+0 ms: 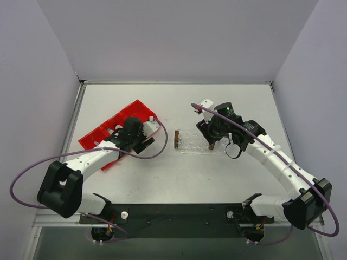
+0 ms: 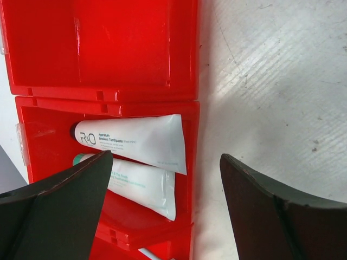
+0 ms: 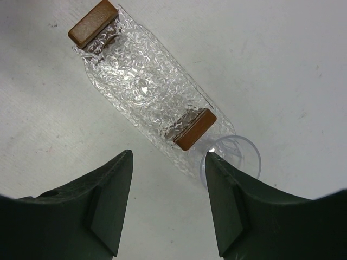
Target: Prepare toiletry sets of a toothbrush and toothpaste on the tray
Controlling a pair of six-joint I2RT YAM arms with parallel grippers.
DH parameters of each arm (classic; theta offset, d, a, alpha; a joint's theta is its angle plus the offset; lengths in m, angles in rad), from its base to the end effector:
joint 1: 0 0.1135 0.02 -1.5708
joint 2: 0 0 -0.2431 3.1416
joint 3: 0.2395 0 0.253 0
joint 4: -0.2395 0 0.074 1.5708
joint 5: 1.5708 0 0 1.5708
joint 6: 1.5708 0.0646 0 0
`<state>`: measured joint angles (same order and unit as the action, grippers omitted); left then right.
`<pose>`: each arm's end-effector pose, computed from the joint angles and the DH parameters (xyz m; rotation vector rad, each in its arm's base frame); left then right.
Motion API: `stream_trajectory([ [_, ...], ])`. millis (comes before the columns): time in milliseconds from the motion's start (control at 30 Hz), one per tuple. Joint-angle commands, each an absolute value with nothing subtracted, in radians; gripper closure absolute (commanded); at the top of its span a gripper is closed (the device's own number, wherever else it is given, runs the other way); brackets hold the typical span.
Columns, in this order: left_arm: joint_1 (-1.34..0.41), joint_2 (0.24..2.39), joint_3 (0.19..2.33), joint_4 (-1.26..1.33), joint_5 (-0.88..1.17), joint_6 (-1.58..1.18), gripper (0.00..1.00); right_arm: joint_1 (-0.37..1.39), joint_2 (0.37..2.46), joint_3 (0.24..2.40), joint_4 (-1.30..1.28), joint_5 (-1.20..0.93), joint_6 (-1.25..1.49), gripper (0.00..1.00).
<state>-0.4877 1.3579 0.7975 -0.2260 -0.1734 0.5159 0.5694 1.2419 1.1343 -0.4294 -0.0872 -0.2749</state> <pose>0.2755 -0.1335 0.1739 1.0569 2.1020 0.2180 0.2590 0.1725 0.3061 -0.9150 1.9090 0.2678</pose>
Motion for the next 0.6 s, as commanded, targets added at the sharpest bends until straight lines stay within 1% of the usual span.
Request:
stream_trajectory([
  [0,-0.497,1.402,0.821,-0.141,-0.247,0.508,0.09,0.571,1.25,1.126,-0.417,-0.069,-0.284,0.49],
  [400,-0.497,1.463,0.818,-0.08,-0.308,0.509,0.09,0.571,1.255,1.12,-0.417,-0.069,-0.285,0.49],
  [567,-0.497,1.483,0.824,-0.077,-0.311,0.515,0.13,0.569,1.256,1.115,-0.419,-0.071,-0.285,0.49],
])
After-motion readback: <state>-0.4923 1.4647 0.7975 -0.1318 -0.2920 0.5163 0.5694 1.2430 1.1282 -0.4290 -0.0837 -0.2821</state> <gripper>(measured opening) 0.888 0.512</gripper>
